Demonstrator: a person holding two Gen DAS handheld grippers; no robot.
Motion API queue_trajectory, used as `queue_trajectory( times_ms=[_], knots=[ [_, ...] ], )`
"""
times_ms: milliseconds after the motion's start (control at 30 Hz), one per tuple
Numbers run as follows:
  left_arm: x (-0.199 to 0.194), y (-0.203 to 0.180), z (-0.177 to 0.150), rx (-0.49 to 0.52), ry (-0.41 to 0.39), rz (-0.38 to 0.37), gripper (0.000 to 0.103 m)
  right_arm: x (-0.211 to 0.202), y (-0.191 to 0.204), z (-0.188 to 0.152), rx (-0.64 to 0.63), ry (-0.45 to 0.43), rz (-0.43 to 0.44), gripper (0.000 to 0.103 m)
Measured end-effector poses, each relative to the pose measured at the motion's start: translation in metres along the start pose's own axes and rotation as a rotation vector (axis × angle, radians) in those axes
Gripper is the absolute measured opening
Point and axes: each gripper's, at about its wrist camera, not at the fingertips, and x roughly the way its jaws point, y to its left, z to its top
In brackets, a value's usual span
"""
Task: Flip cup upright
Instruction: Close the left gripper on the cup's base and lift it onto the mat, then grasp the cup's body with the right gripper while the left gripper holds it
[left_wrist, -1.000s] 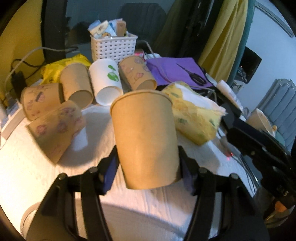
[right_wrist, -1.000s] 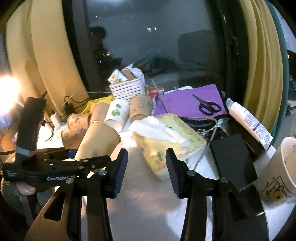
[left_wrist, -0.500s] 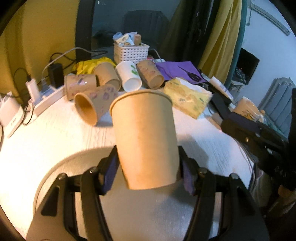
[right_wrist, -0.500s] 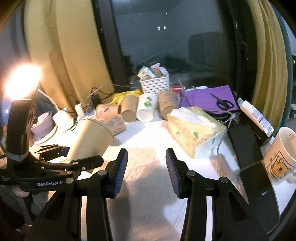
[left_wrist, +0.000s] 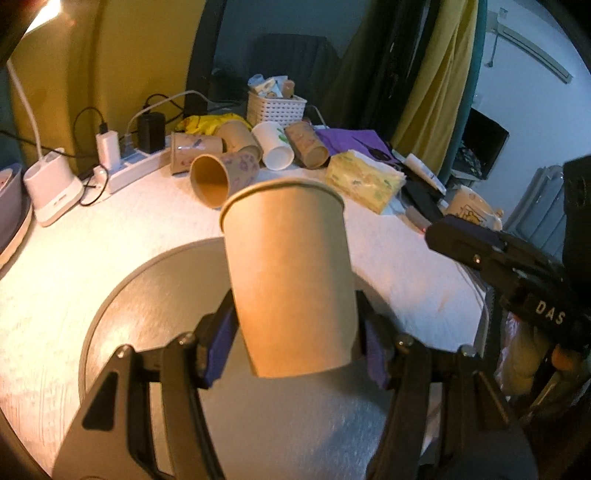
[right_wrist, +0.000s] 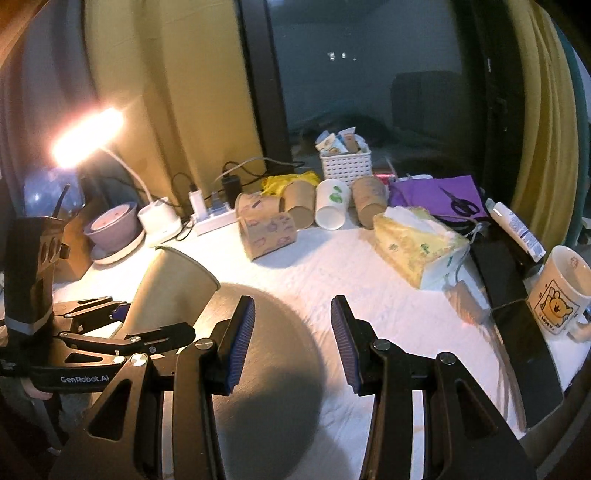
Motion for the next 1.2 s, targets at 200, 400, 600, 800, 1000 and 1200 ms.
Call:
queue_trajectory(
  times_ms=[200,400,600,800,1000,1200],
  knots=[
    [-0.012,0.008,-0.027,-0.03,0.004,0.02,0.061,-0.006,0.025,-0.013,-0.03,0.025,0.031,0.057],
    [-0.037,0.01,-0.058,-0.021,-0.037,0.05,0.061,-0.014,0.046,-0.023,-0.027,0.04,0.091,0.064],
    [-0.058,0.012,-0.082,-0.017,-0.081,0.072,0.061,-0.023,0.069,-0.033,-0.011,0.061,0.169,0.065],
    [-0.073,0.014,-0.102,-0.027,-0.133,0.056,0.061,-0.03,0.089,-0.042,0.0,0.091,0.257,0.065],
    [-0.09,0.004,-0.115,0.001,-0.201,0.032,0.061,-0.035,0.109,-0.052,-0.009,0.121,0.321,0.065],
    [-0.098,-0.006,-0.118,0.05,-0.24,0.019,0.061,-0.037,0.122,-0.057,-0.024,0.157,0.363,0.065]
  ],
)
